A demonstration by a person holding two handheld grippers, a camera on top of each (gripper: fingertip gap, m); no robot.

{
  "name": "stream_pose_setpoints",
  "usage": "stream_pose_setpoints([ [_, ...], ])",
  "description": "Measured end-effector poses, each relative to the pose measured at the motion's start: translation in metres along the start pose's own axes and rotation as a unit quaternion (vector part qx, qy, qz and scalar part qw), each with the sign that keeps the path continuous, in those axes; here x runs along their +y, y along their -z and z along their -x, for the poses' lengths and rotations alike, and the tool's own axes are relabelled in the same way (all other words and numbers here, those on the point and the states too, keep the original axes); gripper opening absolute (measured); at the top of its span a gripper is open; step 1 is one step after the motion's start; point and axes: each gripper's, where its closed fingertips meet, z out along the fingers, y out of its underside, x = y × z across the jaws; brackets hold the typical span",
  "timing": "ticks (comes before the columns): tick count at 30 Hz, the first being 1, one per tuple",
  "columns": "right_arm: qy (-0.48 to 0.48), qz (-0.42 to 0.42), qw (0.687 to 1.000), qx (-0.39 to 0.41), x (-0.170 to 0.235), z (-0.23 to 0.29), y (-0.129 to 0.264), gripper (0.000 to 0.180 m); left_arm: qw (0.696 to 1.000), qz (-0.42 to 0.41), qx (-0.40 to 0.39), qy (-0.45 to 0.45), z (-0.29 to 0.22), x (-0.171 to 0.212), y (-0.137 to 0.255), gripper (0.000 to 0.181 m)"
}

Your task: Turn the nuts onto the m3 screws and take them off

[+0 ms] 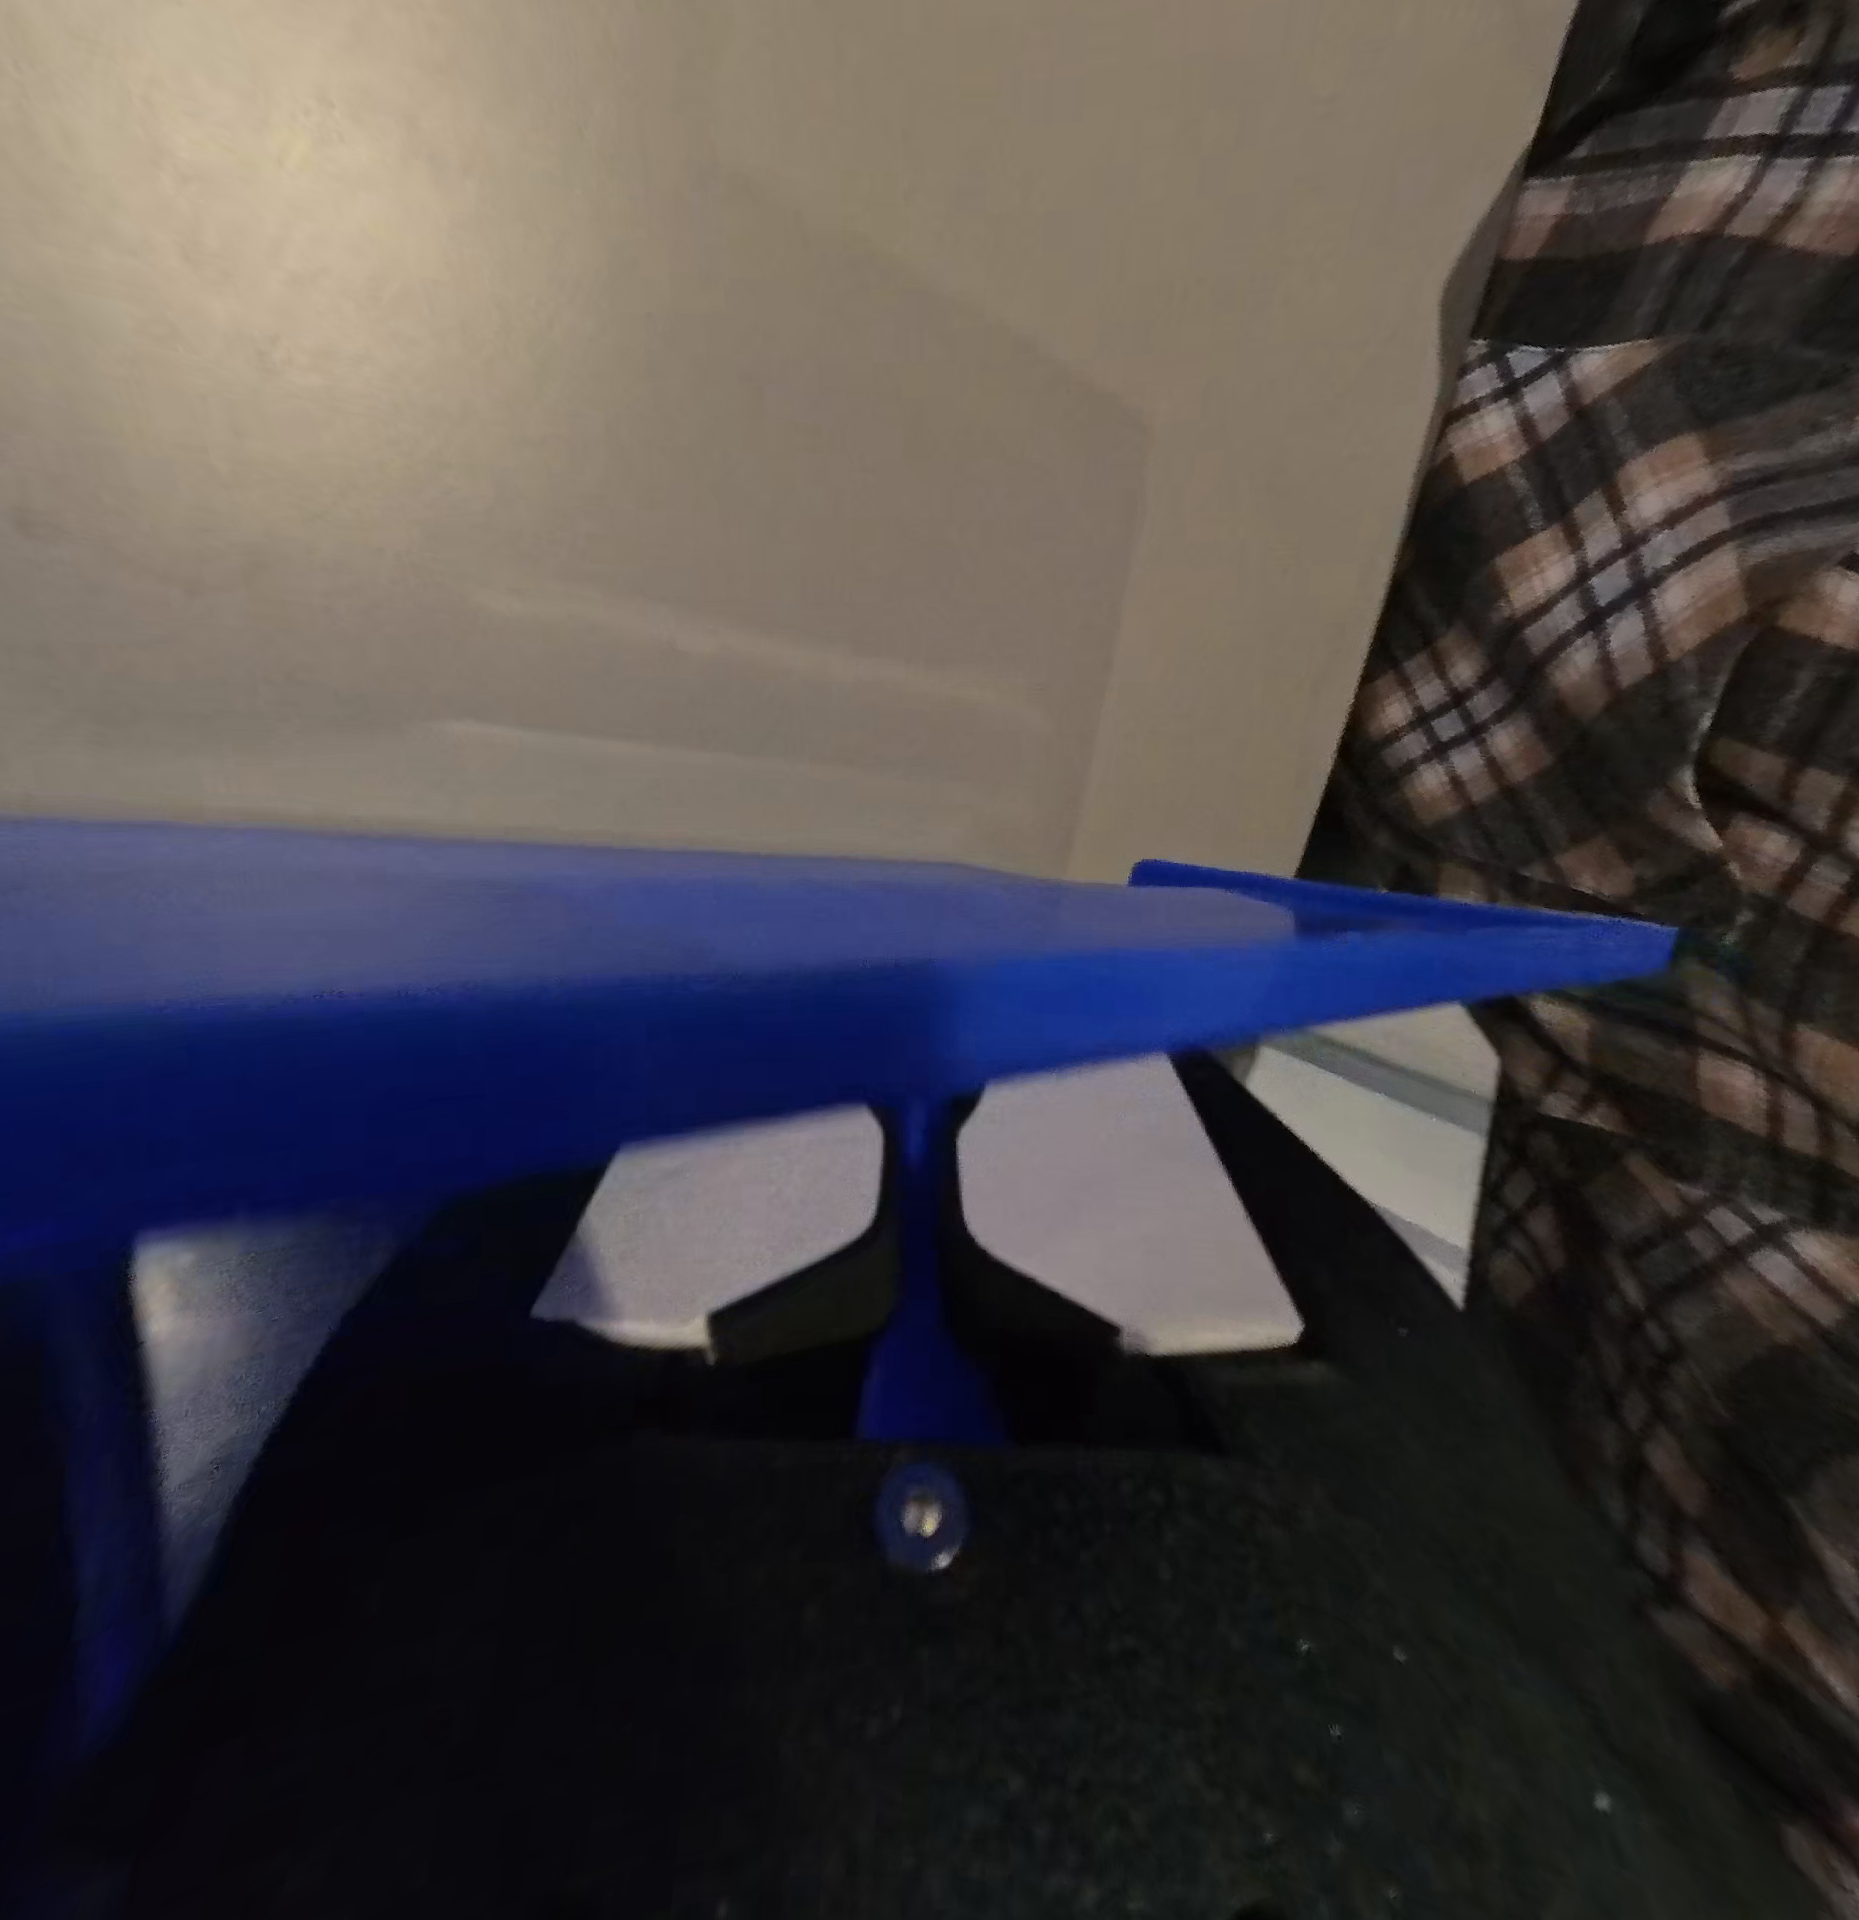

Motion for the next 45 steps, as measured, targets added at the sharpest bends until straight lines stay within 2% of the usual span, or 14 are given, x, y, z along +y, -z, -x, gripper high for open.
stream_pose_setpoints([
  [1, -0.001, -0.001, 1.0, 0.0, 0.0, 0.0, 0.0, 0.088, 1.0, -0.002, -0.016, -0.001, 0.003, -0.001, 0.002, 0.0],
  [8, 0.0, -0.002, 1.0, -0.007, 0.0, 0.003, 0.0, 0.088, 0.992, -0.003, -0.126, -0.006, 0.02, 0.006, 0.016, 0.0],
  [12, 0.005, 0.001, 1.0, -0.009, 0.0, 0.003, 0.002, 0.088, 0.993, -0.055, -0.102, 0.009, 0.01, 0.004, 0.025, 0.0],
  [17, 0.003, -0.001, 1.0, -0.012, 0.0, 0.006, 0.001, 0.088, 0.993, -0.053, -0.103, -0.017, 0.007, 0.001, 0.024, 0.0],
  [21, 0.009, 0.004, 1.0, -0.008, 0.002, 0.005, 0.005, 0.088, 0.985, -0.049, -0.16, -0.038, 0.015, 0.003, 0.028, 0.016],
  [27, 0.0, -0.004, 1.0, -0.007, 0.0, 0.001, 0.009, 0.088, 0.983, -0.064, -0.171, -0.037, 0.014, 0.003, 0.035, 0.037],
  [31, 0.002, 0.001, 1.0, -0.005, 0.002, 0.001, 0.01, 0.09, 0.977, -0.047, -0.204, -0.047, 0.021, 0.0, 0.032, 0.061],
  [38, 0.003, -0.005, 1.0, 0.015, 0.0, -0.009, 0.023, 0.09, 0.972, -0.013, -0.229, -0.043, 0.032, 0.004, 0.021, 0.07],
  [45, 0.004, -0.002, 1.0, 0.016, 0.001, -0.009, 0.025, 0.091, 0.97, -0.005, -0.238, -0.044, 0.036, 0.002, 0.023, 0.087],
])
